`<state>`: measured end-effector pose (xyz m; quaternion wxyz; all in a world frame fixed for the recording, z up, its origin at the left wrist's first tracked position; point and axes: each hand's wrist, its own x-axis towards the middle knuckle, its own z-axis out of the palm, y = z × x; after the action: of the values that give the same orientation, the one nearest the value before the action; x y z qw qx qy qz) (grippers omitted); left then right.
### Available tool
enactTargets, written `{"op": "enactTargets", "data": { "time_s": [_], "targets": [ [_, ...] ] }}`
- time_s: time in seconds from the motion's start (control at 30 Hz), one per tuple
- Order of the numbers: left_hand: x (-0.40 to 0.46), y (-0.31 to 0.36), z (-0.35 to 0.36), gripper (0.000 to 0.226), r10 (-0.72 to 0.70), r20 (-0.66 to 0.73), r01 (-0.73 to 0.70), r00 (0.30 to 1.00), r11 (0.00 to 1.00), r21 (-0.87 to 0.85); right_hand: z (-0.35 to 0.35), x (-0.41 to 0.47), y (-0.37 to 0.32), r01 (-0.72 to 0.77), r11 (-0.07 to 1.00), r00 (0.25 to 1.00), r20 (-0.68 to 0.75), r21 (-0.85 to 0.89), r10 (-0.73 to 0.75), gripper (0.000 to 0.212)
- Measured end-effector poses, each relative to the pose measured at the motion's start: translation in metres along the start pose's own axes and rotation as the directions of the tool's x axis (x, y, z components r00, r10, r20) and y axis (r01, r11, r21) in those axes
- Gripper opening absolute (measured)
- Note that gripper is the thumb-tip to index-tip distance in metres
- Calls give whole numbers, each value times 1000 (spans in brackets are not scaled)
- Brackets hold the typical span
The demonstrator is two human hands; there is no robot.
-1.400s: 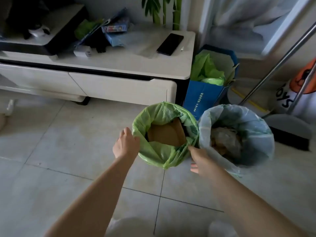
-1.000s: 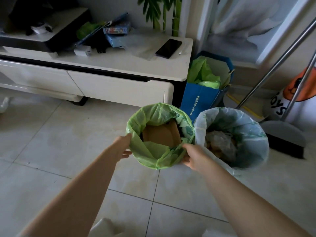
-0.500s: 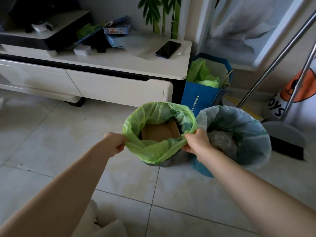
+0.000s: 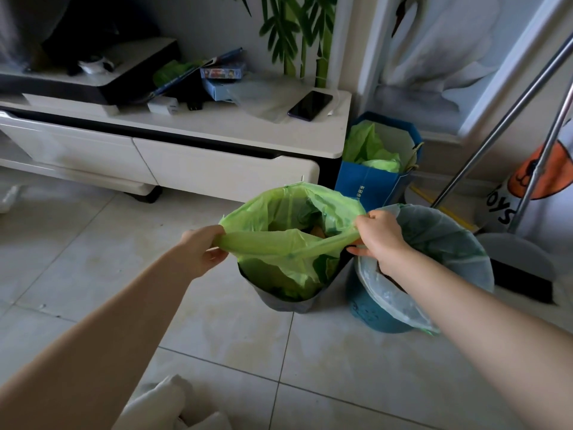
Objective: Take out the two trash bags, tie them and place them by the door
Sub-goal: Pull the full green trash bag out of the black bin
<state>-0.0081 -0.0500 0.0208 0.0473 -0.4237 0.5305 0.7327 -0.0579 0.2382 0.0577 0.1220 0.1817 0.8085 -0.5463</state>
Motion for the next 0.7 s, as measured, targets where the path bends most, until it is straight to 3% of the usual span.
{"op": "enactTargets", "data": {
  "time_s": [0.13, 0.23, 0.47, 0.6, 0.7],
  "targets": [
    [-10, 10, -16, 22, -202, 123, 160, 971, 944, 290, -16, -7, 4, 70, 955, 997, -16, -288, -78, 21],
    [-10, 20, -26, 33, -228, 121, 158, 966, 893, 422, -28, -4, 3, 69, 920, 997, 47, -386, -55, 23],
    [1, 28, -7, 28, -120, 109, 71, 987, 926, 370, -8, 44, -19, 263, 819, 964, 113, -509, -239, 33],
    [1, 28, 10, 26, -190, 149, 111, 970, 897, 427, 12, 69, -28, 290, 742, 957, 200, -604, -211, 45],
    [0, 24, 13, 15, -241, 168, 127, 956, 853, 506, 21, 78, -29, 319, 714, 948, 229, -624, -223, 42]
  ]
}}
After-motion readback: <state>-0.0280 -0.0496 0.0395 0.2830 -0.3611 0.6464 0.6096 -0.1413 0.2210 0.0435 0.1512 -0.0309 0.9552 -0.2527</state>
